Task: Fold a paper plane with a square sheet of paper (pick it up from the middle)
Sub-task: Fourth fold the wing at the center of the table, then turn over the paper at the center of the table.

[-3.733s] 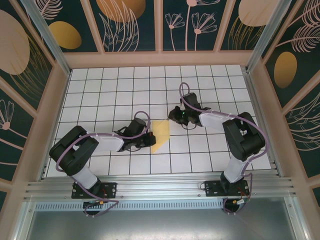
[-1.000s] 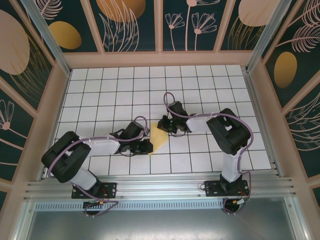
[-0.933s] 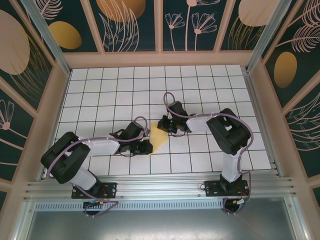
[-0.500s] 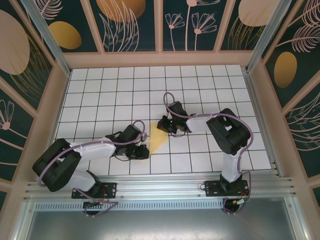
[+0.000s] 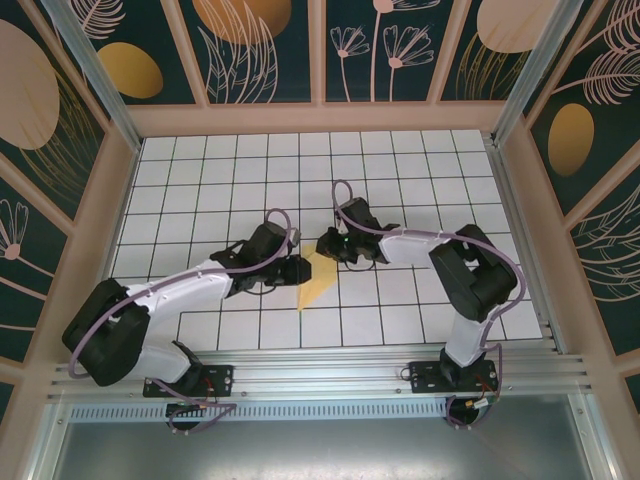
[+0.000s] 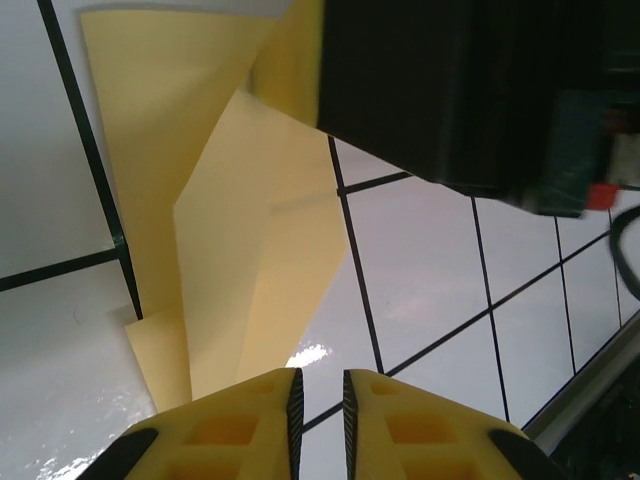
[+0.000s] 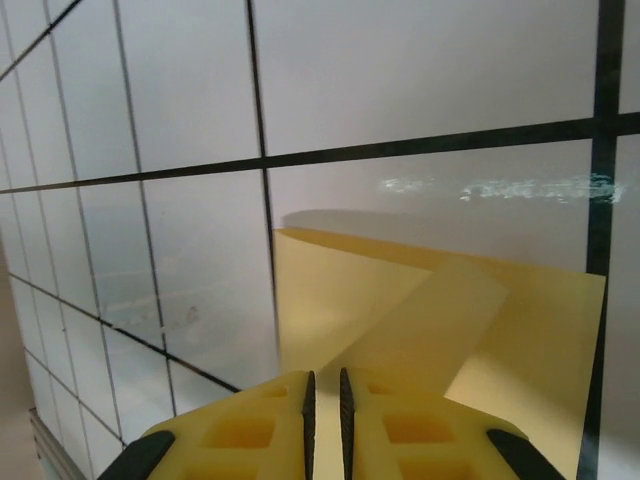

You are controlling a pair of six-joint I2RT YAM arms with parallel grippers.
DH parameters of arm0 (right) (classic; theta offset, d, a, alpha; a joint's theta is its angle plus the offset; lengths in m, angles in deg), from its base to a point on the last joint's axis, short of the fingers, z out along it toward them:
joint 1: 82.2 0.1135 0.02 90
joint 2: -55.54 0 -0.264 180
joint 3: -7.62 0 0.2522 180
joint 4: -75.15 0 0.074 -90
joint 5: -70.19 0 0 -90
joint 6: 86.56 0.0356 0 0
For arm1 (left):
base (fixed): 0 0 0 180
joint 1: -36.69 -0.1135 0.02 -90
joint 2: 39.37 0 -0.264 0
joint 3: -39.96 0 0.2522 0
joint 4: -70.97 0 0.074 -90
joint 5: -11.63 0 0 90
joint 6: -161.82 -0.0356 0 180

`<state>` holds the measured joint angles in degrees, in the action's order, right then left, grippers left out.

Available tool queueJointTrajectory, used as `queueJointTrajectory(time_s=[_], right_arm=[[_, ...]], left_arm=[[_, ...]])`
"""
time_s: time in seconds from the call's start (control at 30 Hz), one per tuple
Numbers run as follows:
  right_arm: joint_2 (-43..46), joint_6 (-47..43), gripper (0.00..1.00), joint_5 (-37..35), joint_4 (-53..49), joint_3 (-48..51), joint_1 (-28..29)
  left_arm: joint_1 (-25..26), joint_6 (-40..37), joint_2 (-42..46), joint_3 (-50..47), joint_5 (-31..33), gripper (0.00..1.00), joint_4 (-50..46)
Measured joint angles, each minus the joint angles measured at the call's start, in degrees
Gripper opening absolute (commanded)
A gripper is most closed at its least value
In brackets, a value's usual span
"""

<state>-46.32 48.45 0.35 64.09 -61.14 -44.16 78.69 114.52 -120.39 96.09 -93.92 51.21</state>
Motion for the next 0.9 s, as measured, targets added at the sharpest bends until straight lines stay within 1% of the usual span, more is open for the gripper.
queueJointTrajectory(time_s=[0.17, 0.33, 0.47, 0.53, 0.73, 0.9], right_arm=[[5.9, -0.1, 0.24, -2.1, -0.4, 2.0, 0.0], [9.9, 0.8, 0.26, -3.3, 0.0, 7.9, 0.0], [10.7, 2.2, 0.28, -3.6, 0.1, 12.4, 0.1], [10.7, 3.0, 0.31, -3.7, 0.1, 13.9, 0.5], [10.7, 4.6, 0.33, -4.1, 0.7, 15.4, 2.7], [10.7, 5.4, 0.34, -4.3, 1.5, 15.9, 3.0]], left_arm=[[-0.1, 0.5, -4.1, 0.7, 0.1, 0.13, 1.3], [-0.1, 0.6, -7.3, 0.8, 1.0, 0.11, 2.6], [-0.4, 0.6, -8.8, 0.8, 1.1, 0.1, 3.2], [-0.5, 0.6, -9.3, 0.8, 1.1, 0.09, 3.6], [-0.5, 0.3, -12.0, 0.8, 1.5, 0.07, 4.3], [-0.5, 0.2, -13.1, 0.8, 1.5, 0.06, 4.6]])
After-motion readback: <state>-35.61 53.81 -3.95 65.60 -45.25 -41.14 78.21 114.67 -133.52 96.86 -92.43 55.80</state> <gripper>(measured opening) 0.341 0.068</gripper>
